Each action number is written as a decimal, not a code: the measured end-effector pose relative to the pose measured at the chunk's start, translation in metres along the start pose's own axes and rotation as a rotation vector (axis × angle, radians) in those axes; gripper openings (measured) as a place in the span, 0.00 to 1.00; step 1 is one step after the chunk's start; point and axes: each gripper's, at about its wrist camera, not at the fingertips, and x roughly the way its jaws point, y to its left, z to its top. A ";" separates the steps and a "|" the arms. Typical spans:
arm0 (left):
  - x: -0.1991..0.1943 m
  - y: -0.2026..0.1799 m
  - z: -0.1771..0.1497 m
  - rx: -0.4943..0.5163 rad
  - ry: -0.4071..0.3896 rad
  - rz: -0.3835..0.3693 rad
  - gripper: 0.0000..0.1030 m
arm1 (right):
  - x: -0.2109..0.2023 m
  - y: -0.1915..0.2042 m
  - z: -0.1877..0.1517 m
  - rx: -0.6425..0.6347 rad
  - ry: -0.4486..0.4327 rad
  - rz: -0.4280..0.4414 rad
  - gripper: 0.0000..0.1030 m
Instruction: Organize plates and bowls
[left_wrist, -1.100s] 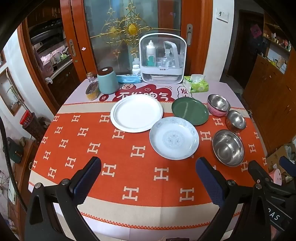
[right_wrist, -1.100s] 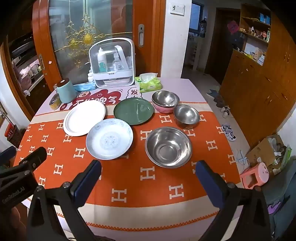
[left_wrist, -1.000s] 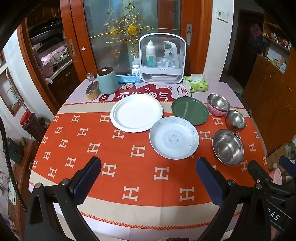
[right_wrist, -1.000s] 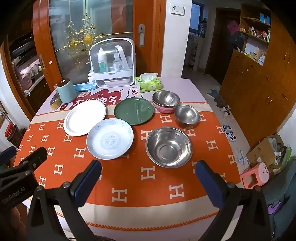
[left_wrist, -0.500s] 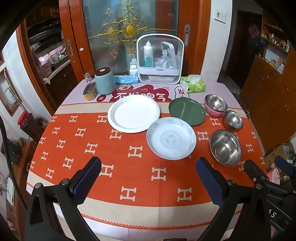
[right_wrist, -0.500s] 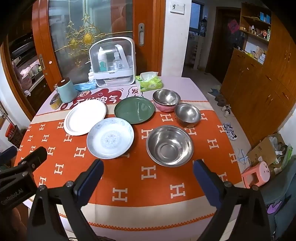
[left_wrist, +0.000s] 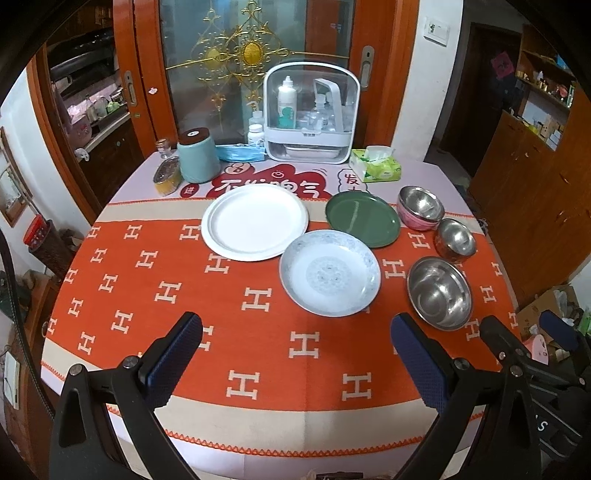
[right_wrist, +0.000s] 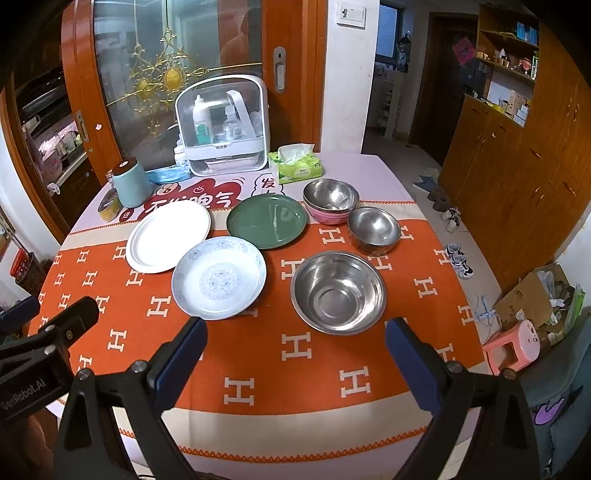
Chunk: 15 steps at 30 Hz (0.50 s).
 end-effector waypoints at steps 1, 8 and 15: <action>-0.001 -0.001 0.000 0.002 -0.003 -0.008 0.98 | 0.000 0.000 0.000 0.001 0.000 0.001 0.95; -0.003 -0.005 -0.001 0.015 -0.010 -0.013 0.98 | 0.000 -0.001 -0.002 0.005 -0.001 0.011 0.95; -0.003 -0.007 -0.006 0.015 0.000 0.012 0.98 | -0.001 -0.003 -0.004 0.011 -0.003 0.020 0.95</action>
